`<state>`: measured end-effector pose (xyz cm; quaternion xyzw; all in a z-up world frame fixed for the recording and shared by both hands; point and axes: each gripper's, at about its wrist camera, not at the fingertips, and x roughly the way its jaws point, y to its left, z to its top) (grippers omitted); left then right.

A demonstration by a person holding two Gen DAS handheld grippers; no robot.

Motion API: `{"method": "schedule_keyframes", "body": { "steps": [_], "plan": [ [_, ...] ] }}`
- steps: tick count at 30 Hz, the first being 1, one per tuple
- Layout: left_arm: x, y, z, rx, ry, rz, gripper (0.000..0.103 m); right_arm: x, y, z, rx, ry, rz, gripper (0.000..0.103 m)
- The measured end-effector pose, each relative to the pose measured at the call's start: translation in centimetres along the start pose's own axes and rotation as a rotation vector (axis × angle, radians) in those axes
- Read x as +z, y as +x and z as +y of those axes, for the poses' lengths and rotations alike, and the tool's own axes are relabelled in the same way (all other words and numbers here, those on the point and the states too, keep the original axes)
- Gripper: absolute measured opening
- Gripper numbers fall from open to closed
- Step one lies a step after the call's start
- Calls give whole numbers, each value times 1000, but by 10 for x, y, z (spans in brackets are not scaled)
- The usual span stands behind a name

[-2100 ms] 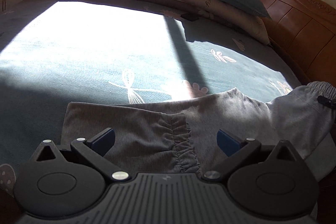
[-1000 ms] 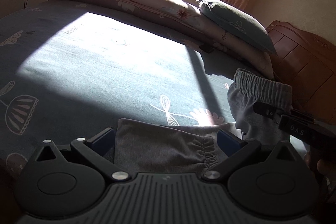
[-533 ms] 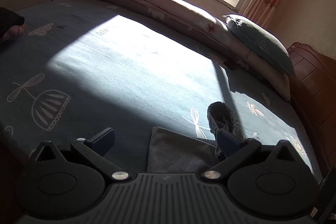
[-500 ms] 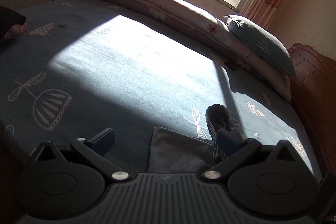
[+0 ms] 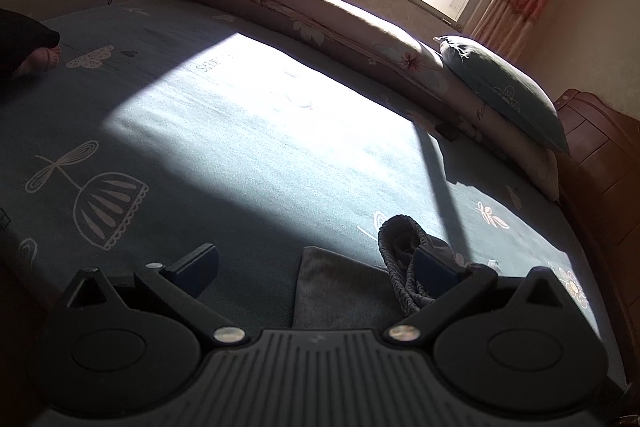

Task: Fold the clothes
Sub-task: 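Fold the sweatpants over and lower the waistband with the right gripper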

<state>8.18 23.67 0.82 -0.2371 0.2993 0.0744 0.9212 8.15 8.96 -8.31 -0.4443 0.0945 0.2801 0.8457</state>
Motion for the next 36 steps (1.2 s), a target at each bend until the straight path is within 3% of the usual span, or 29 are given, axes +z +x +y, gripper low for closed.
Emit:
{"method": "schedule_keyframes", "body": {
  "steps": [4, 9, 15, 18, 20, 23, 27, 29, 30, 31, 34, 36],
  "plan": [
    [1, -1, 2, 4, -6, -7, 102, 9, -9, -2, -28, -38, -31, 28],
    [0, 2, 6, 15, -2, 7, 102, 7, -5, 33, -15, -165, -34, 28],
    [-3, 8, 6, 6, 1, 28, 102, -7, -5, 67, 98, -258, 15, 36],
    [-4, 13, 4, 3, 5, 42, 102, -3, -29, 44, 226, -152, -30, 49],
    [-5, 16, 2, -4, 3, 48, 102, -1, -42, 22, 310, -38, -45, 50],
    [-8, 19, -2, -20, 5, 57, 102, -1, -48, -2, 340, 50, -39, 50],
    [-9, 22, -6, -27, 7, 64, 102, -6, -33, -3, 333, 57, 9, 50],
    [-10, 20, -6, -28, 9, 65, 102, -9, -22, -2, 354, 90, 35, 49],
    [-10, 20, -5, -26, 10, 66, 102, -10, -17, -2, 365, 109, 43, 43],
    [-10, 19, -5, -23, 12, 66, 102, -10, -14, -2, 380, 127, 52, 31],
    [-10, 18, -4, -16, 11, 64, 102, -4, -15, -5, 368, 164, 37, 17],
    [-11, 18, -4, -15, 8, 62, 102, 3, -24, -9, 339, 174, 5, 14]
  ]
}}
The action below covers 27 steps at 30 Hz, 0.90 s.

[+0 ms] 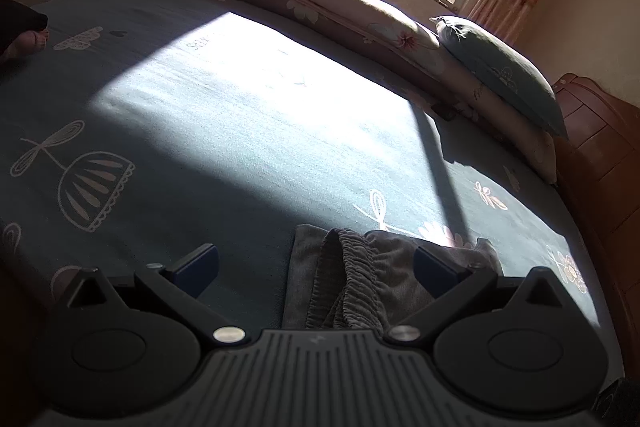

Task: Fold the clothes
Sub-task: 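Fold the sweatpants over and lower the waistband with the right gripper, then open the right gripper and release the waistband onto the fold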

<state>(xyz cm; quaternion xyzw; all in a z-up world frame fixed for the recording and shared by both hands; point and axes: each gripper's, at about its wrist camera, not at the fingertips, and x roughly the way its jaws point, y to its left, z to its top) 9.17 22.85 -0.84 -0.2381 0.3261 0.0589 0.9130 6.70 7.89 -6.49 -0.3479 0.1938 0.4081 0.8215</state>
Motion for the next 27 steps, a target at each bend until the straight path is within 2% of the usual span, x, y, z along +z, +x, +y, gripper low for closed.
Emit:
{"method": "schedule_keyframes", "body": {
  "steps": [3, 5, 6, 8, 10, 14, 15, 16, 19, 23, 27],
  "plan": [
    [-1, 4, -2, 2, -1, 8, 102, 8, -6, -2, -24, -5, -46, 14],
    [-1, 7, -5, -3, 6, 20, 102, 4, 8, 1, 18, 0, -2, 16],
    [-2, 8, -7, -9, 14, 28, 102, 1, 15, 2, 41, 3, 23, 22],
    [-3, 10, -10, -15, 33, 38, 102, -6, 20, 9, 43, -9, 46, 26],
    [-2, 15, -14, -34, 50, 51, 102, -7, 5, 4, 60, 10, 17, 29],
    [8, 39, -20, -170, 36, 82, 102, -12, -28, -18, 73, 95, -42, 38],
    [11, 48, -21, -208, 39, 90, 102, -15, -36, -24, 56, 113, -47, 38],
    [14, 64, -22, -212, 38, 102, 102, -18, -43, -30, 32, 128, -54, 38],
    [20, 102, -13, -184, -1, 146, 100, -31, -56, -47, 3, 200, -53, 38],
    [18, 134, 3, -257, -92, 203, 93, -47, -66, -63, -30, 289, -46, 38],
    [14, 141, 10, -305, -130, 202, 91, -60, -62, -78, 7, 394, -33, 38]
  ]
}}
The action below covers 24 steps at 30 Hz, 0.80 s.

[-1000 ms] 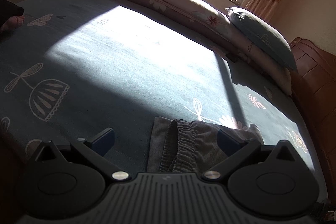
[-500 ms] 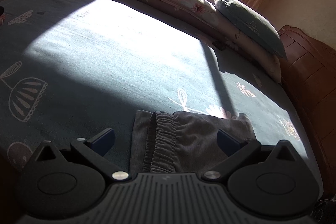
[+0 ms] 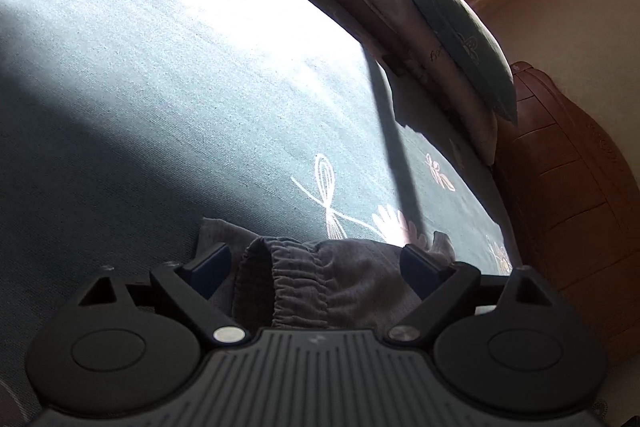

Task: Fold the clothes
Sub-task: 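Open the right gripper and release the waistband onto the fold, then move the right gripper back over the folded sweatpants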

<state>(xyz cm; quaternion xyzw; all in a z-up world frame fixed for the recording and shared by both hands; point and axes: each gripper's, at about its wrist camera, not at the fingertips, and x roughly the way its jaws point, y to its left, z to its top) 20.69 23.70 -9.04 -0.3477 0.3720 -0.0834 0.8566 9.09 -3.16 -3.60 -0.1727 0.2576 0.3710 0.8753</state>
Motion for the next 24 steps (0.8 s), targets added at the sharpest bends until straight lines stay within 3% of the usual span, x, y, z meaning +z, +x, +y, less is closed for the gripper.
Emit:
{"method": "schedule_keyframes", "body": {
  "steps": [5, 8, 12, 15, 18, 24],
  "plan": [
    [25, -8, -2, -45, -80, -4, 92, 19, 18, 0, 37, 63, 22, 37],
    [42, -5, 5, -93, -138, 26, 92, 49, 43, -1, 57, 1, 30, 37],
    [46, -1, 26, -128, -154, -2, 93, 82, 74, 0, 90, -187, 71, 38],
    [38, 5, 52, -150, -195, 2, 93, 104, 107, -15, 176, -294, 137, 45],
    [39, 1, 62, -91, -213, -4, 93, 120, 138, -25, 271, -332, 198, 50],
    [44, -1, 70, -50, -214, -41, 94, 120, 188, -30, 480, -388, 323, 54]
  ]
}}
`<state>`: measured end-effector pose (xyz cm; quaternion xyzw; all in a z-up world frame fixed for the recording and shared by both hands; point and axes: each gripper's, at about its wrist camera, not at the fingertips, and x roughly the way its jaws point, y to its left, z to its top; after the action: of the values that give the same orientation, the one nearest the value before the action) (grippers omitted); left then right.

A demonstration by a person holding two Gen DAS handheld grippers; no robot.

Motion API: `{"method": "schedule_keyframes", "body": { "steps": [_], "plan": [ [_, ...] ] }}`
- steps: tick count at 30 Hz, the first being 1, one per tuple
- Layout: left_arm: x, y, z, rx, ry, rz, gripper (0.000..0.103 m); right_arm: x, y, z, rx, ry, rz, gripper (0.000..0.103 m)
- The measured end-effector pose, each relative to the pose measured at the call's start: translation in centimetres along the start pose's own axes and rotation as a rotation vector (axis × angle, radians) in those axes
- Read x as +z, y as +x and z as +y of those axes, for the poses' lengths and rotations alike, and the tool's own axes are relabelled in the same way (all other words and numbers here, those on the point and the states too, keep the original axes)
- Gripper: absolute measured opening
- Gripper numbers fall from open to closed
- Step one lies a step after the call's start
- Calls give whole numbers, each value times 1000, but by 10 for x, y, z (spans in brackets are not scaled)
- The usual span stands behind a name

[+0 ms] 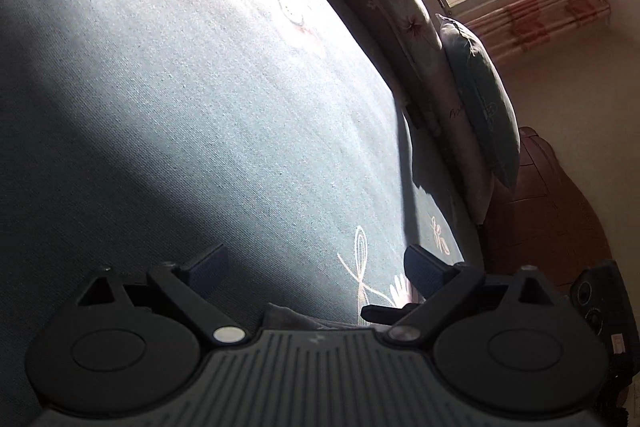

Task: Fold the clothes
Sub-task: 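Move the right gripper back over the folded sweatpants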

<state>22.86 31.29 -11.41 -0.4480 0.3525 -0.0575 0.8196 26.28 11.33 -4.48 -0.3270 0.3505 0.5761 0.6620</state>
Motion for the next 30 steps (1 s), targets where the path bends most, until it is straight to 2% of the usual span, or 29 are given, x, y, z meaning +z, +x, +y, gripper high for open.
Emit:
{"method": "schedule_keyframes", "body": {
  "steps": [3, 7, 9, 11, 13, 14, 17, 24, 28, 30],
  "plan": [
    [0, 3, -4, 20, 8, -4, 94, -8, 13, -15, 115, 58, 43, 55],
    [-1, 7, -9, 28, 20, -5, 94, -19, 19, -18, 152, 103, 38, 55],
    [-1, 7, -9, 40, 16, -15, 94, -23, 15, -13, 142, 105, 21, 47],
    [-1, 6, -7, 50, 3, -29, 94, -26, 6, 6, 75, 41, 2, 39],
    [0, 3, -5, 60, -5, -45, 94, -27, -6, 19, 47, 4, -34, 31],
    [0, 2, -4, 61, -8, -49, 94, -27, -13, 25, 35, -13, -53, 30],
    [0, 2, -4, 59, -1, -51, 94, -24, -26, 29, 52, -3, -117, 29],
    [2, 4, -4, 80, 10, -45, 95, -23, 13, 27, 13, 1, -75, 31],
    [3, 6, -3, 88, 8, -47, 95, -28, 7, 27, 0, 67, -90, 40],
    [2, 7, -5, 89, 15, -45, 95, -29, -13, 39, -54, 69, -127, 41]
  ]
}}
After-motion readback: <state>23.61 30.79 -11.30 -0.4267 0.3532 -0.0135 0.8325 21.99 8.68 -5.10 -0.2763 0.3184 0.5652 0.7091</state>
